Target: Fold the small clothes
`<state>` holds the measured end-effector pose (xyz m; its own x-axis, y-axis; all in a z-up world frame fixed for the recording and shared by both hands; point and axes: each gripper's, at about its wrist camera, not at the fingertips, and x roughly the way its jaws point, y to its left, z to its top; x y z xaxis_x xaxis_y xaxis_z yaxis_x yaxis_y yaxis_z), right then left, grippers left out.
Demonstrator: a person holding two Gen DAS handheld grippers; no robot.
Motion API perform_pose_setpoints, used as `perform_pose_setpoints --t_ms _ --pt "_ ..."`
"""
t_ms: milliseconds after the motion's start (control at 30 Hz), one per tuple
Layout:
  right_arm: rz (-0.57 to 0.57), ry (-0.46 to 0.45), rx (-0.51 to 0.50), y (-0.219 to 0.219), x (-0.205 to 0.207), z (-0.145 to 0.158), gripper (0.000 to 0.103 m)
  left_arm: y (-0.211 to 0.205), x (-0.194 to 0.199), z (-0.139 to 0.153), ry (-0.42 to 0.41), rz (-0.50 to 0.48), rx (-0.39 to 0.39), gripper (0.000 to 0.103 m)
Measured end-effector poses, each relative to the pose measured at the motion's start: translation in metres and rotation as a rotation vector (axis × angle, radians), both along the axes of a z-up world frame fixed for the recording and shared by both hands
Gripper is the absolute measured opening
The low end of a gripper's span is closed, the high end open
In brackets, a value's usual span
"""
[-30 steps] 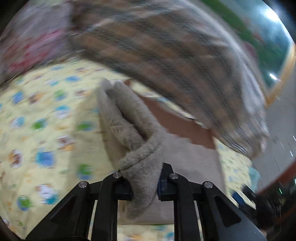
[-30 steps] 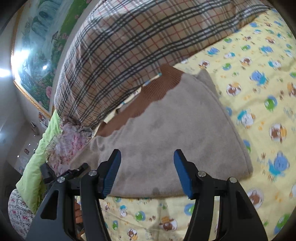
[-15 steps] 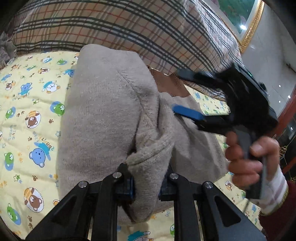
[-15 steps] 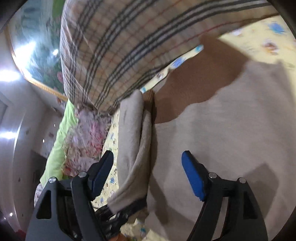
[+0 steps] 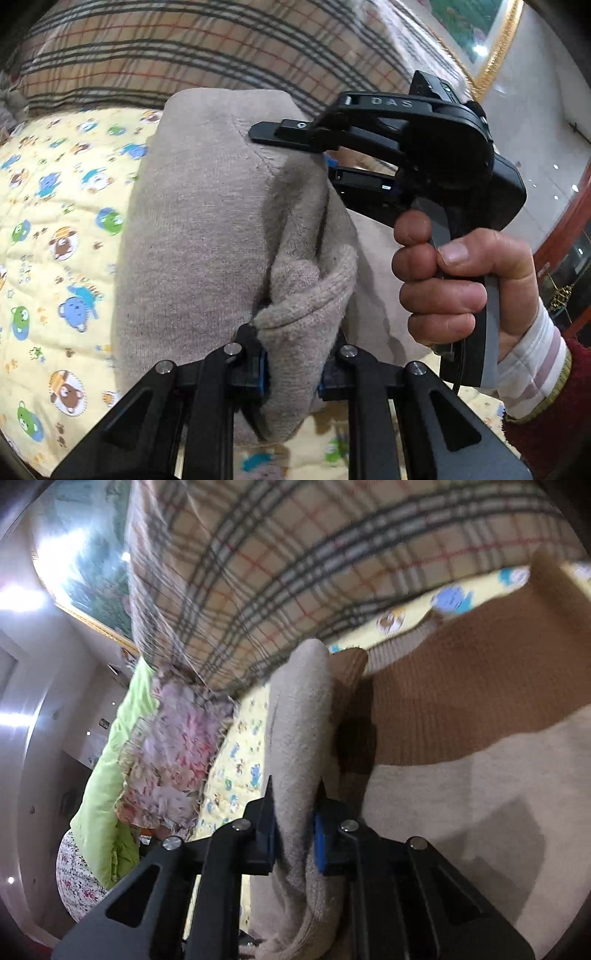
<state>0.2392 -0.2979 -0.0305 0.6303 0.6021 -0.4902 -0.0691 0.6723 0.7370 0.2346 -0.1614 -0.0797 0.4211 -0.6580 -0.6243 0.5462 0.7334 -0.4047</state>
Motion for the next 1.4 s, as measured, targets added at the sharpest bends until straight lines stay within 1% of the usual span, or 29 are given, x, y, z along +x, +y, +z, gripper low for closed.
perform_pose_setpoints --t_ms 100,167,233,333,400,433,467,533,567,633,700,733,800,833,867,967,1000,1033,1067,1100,1133,1167,1200,1267,1333,1400 --pt "-0.027 -0.017 -0.017 -0.018 -0.015 0.014 0.016 -0.016 -0.009 0.01 0.007 -0.041 -0.041 0.017" --pt "-0.051 -0.037 -0.044 -0.032 -0.026 0.022 0.016 -0.031 -0.013 0.015 0.007 -0.068 -0.049 0.017" --pt "-0.084 -0.034 -0.052 -0.052 -0.036 0.026 0.016 -0.049 -0.016 0.02 0.006 -0.095 -0.05 0.017" --pt "-0.119 -0.034 -0.085 -0.08 -0.045 0.035 0.016 -0.078 -0.02 0.032 0.006 -0.154 -0.087 0.018" --pt "-0.141 -0.046 -0.098 -0.095 -0.05 0.042 0.016 -0.095 -0.017 0.03 0.029 -0.178 -0.104 0.018" --pt "-0.15 -0.044 -0.101 -0.103 -0.052 0.042 0.016 -0.105 -0.014 0.023 0.059 -0.192 -0.102 0.018" --pt "-0.159 -0.034 -0.123 -0.112 -0.055 0.038 0.016 -0.111 -0.012 0.017 0.082 -0.193 -0.093 0.018" --pt "-0.191 0.027 -0.147 -0.128 -0.057 0.022 0.016 -0.121 -0.006 -0.001 0.144 -0.194 -0.081 0.018" --pt "-0.213 0.072 -0.156 -0.137 -0.058 0.007 0.016 -0.125 -0.005 -0.008 0.164 -0.19 -0.075 0.018" --pt "-0.22 0.089 -0.149 -0.145 -0.059 -0.005 0.016 -0.128 -0.006 -0.007 0.154 -0.182 -0.073 0.018" --pt "-0.207 0.06 -0.152 -0.146 -0.059 0.002 0.016 -0.131 -0.01 0.0 0.129 -0.184 -0.092 0.018" --pt "-0.203 0.04 -0.165 -0.145 -0.059 0.01 0.016 -0.134 -0.011 0.003 0.117 -0.189 -0.102 0.019" --pt "-0.196 0.011 -0.171 -0.147 -0.058 0.019 0.016 -0.141 -0.017 0.006 0.098 -0.2 -0.102 0.019" --pt "-0.203 0.015 -0.176 -0.152 -0.057 0.019 0.016 -0.144 -0.018 0.006 0.097 -0.207 -0.095 0.02" --pt "-0.213 0.025 -0.174 -0.155 -0.057 0.016 0.016 -0.151 -0.019 0.003 0.101 -0.211 -0.084 0.021" --pt "-0.228 0.1 -0.164 -0.163 -0.051 -0.007 0.016 -0.16 -0.02 -0.012 0.128 -0.22 -0.032 0.023" --pt "-0.236 0.132 -0.175 -0.164 -0.051 -0.015 0.02 -0.162 -0.021 -0.016 0.129 -0.226 -0.012 0.024" --pt "-0.235 0.143 -0.165 -0.165 -0.052 -0.019 0.022 -0.16 -0.023 -0.017 0.121 -0.231 -0.007 0.029" --pt "-0.244 0.15 -0.139 -0.167 -0.055 -0.021 0.026 -0.158 -0.026 -0.016 0.115 -0.24 -0.009 0.037" --pt "-0.259 0.153 -0.118 -0.17 -0.058 -0.021 0.031 -0.154 -0.03 -0.014 0.116 -0.253 -0.012 0.041" --pt "-0.274 0.143 -0.099 -0.172 -0.064 -0.018 0.032 -0.15 -0.035 -0.01 0.118 -0.267 -0.012 0.049" --pt "-0.288 0.13 -0.108 -0.173 -0.07 -0.013 0.032 -0.145 -0.04 -0.006 0.111 -0.277 -0.008 0.055" --pt "-0.301 0.123 -0.127 -0.175 -0.076 -0.009 0.032 -0.138 -0.05 -0.001 0.095 -0.284 -0.001 0.058" --pt "-0.331 0.104 -0.149 -0.176 -0.097 0.002 0.032 -0.122 -0.063 0.008 0.066 -0.289 -0.007 0.072" --pt "-0.351 0.089 -0.158 -0.176 -0.117 0.01 0.032 -0.098 -0.076 0.014 0.051 -0.277 -0.015 0.077" --pt "-0.359 0.051 -0.172 -0.17 -0.145 0.019 0.032 -0.072 -0.088 0.015 0.049 -0.243 -0.018 0.077"
